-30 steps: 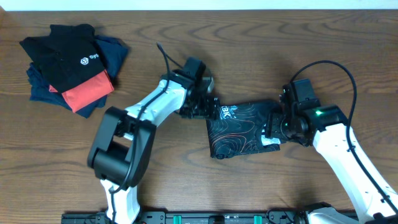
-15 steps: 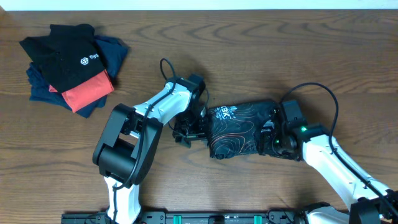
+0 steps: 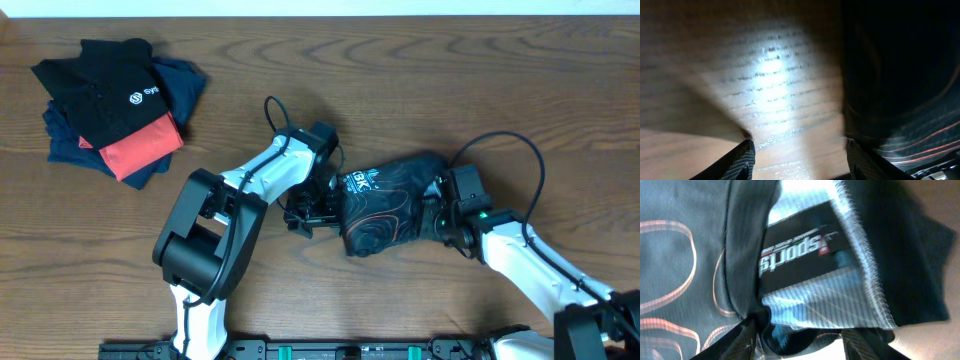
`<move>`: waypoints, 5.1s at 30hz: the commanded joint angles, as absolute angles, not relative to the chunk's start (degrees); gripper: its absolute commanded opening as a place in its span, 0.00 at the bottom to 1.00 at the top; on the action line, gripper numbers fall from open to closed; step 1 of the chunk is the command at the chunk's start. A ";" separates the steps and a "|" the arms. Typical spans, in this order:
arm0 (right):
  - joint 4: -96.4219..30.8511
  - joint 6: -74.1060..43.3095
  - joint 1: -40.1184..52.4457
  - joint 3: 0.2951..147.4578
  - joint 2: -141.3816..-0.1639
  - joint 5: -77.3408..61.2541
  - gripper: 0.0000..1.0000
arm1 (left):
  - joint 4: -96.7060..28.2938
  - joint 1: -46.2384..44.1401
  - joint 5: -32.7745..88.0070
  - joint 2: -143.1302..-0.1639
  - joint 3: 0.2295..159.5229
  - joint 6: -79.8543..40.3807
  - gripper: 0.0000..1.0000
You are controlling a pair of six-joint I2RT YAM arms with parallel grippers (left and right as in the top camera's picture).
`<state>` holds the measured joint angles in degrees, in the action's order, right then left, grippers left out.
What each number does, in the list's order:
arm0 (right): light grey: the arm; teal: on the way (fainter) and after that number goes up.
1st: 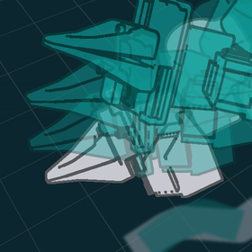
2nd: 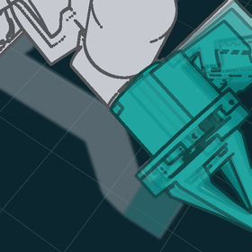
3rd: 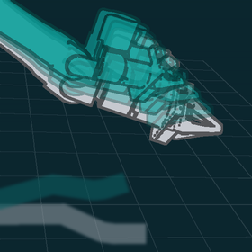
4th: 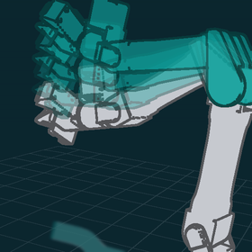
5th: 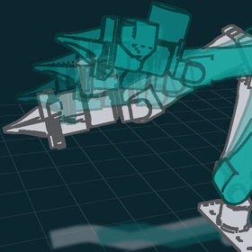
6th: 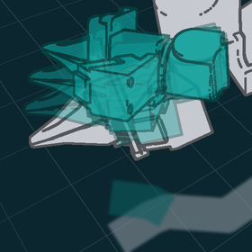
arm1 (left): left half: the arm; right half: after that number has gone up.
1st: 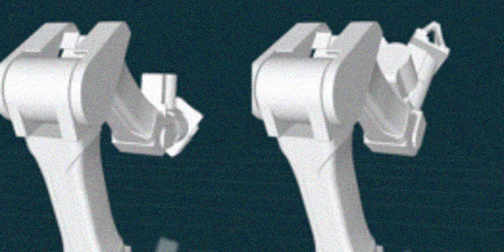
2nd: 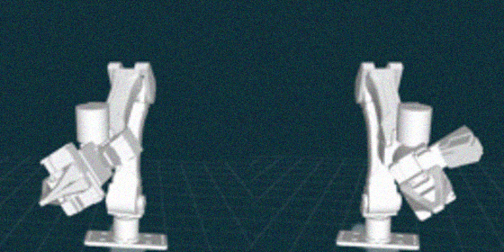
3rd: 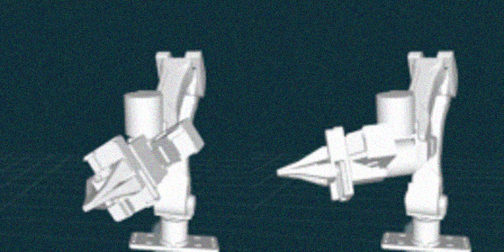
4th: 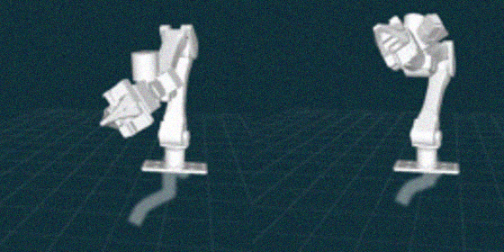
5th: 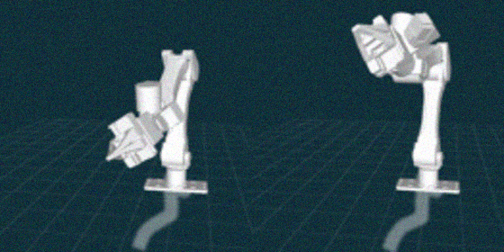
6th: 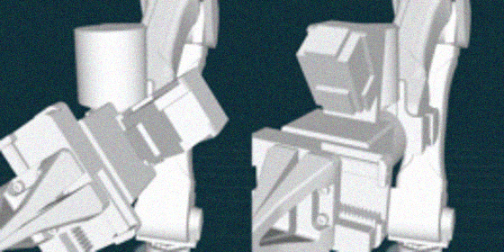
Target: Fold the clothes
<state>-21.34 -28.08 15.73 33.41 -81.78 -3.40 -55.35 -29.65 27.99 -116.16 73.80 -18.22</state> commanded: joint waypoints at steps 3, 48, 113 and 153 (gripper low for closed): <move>-6.22 -22.35 10.50 32.45 -85.03 8.49 0.59 | -53.28 -27.18 25.67 -114.30 75.77 -18.31 0.62; -26.04 -15.11 8.99 36.14 -65.12 0.71 0.86 | -57.82 -40.23 22.85 -116.53 74.11 -28.45 0.62; -32.88 -14.96 8.95 36.14 -62.02 3.25 0.92 | -17.17 -26.63 44.12 -127.20 81.54 -6.68 0.06; -34.09 -14.92 8.95 36.14 -56.84 5.98 0.95 | -4.97 21.41 5.30 -99.57 81.54 -7.22 0.09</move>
<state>-34.06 -15.44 9.10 35.51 -57.30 5.02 -6.92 18.35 7.60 -97.95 81.23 -7.51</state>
